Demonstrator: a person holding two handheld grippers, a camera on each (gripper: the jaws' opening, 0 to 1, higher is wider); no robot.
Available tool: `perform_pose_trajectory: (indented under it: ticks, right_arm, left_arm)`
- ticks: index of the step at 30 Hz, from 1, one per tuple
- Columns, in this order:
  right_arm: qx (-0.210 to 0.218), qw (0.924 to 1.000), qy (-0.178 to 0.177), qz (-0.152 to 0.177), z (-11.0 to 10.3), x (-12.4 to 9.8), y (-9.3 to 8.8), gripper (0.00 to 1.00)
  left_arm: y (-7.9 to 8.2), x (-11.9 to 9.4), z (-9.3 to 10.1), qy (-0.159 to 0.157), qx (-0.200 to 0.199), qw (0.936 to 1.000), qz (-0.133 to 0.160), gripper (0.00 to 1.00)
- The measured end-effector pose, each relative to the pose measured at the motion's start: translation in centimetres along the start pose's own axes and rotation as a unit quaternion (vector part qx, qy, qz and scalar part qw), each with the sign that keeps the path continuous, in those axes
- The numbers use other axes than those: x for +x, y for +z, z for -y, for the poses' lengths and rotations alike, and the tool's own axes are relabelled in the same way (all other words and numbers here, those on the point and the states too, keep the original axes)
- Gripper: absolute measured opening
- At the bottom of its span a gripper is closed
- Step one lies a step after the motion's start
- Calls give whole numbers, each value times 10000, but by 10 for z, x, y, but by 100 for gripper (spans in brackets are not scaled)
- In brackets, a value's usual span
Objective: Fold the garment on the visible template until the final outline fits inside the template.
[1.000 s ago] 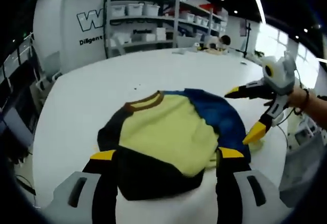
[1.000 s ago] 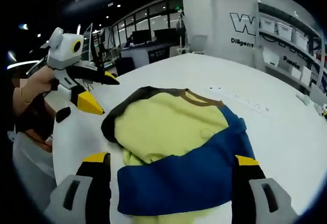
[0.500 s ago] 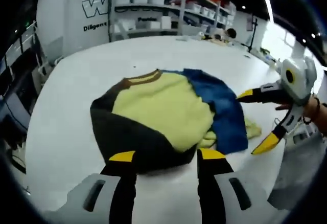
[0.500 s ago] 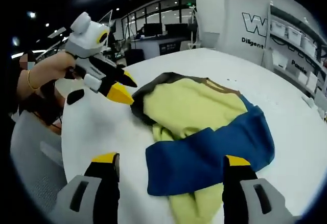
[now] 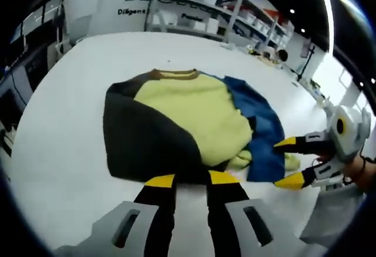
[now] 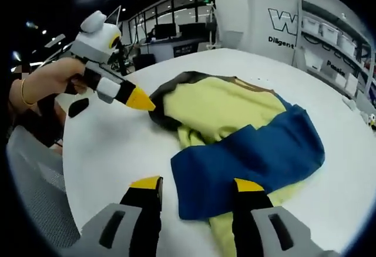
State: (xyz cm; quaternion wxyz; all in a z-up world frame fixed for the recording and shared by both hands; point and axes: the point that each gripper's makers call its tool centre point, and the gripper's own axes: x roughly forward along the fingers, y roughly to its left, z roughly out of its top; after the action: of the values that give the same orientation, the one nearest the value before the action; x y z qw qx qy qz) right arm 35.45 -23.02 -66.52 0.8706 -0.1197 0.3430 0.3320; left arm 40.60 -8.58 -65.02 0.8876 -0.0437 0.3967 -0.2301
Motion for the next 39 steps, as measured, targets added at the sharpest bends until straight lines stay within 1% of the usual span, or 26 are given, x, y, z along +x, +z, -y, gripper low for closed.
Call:
perform_pose_trajectory:
  ticks: [1,2,4,6,7,8,9,12,16,19,21,24,27,29,31,32,34,35,38,39]
  right_arm:
    - [-33,10000,-23,-9,1,0,-1,35]
    - [-180,9998,-124,-39,4,0,-3,31]
    - [-332,9992,-200,-88,5,1,-4,23]
    - [-477,9986,-225,-95,7,2,-5,10]
    - [-553,9981,-218,-186,7,2,-8,4]
    - [-526,9981,-250,-212,8,2,-9,0]
    - [-527,9982,-225,-183,7,2,-9,0]
    - [-460,9985,-192,-217,8,3,-11,0]
    - [-377,9989,-174,-211,9,3,-12,0]
    - [-356,9990,-167,-205,8,2,-12,0]
    - [-358,9990,-154,-196,8,0,-10,0]
    - [-313,9993,-120,-149,9,-5,-4,0]
    - [-276,9996,-88,-40,9,-15,5,0]
    - [-223,9995,-221,106,16,-24,14,0]
    - [-64,9994,-244,230,21,-34,23,0]
    - [-13,9991,-317,287,26,-38,26,0]
    - [-57,9983,-450,371,36,-49,32,0]
    - [-43,9974,-581,419,46,-56,36,0]
    - [-30,9957,-802,468,65,-67,41,0]
    - [7,9939,-980,503,77,-74,43,0]
  left_arm:
    - [-1,0,1,-29,-72,10000,-8,9]
    - [-2,0,1,-60,-111,9999,-3,7]
    - [-3,0,1,-76,-178,9998,-4,4]
    - [-3,-1,1,-51,-181,9998,-7,0]
    - [-3,-2,-1,-12,-181,9998,-24,0]
    - [-4,-2,-3,17,-199,9998,-61,0]
    - [-6,-3,-5,29,-225,9997,-110,0]
    - [-6,-6,-9,47,-228,9997,-95,0]
    - [-3,-16,-17,118,-163,9998,9,0]
    - [-1,-24,-26,180,-121,9998,20,0]
    - [0,-29,-31,208,-119,9997,59,0]
    - [3,-38,-42,332,-97,9993,119,0]
    - [2,-48,-59,517,-49,9986,121,0]
    - [2,-54,-69,606,-72,9981,126,0]
    - [2,-59,-78,694,-87,9975,137,0]
    - [2,-63,-84,758,-78,9970,132,0]
    - [2,-67,-95,890,-33,9959,127,0]
    - [2,-69,-99,941,-25,9955,115,0]
    - [0,-74,-117,1135,19,9935,47,0]
    - [-1,-75,-123,1239,127,9922,-9,0]
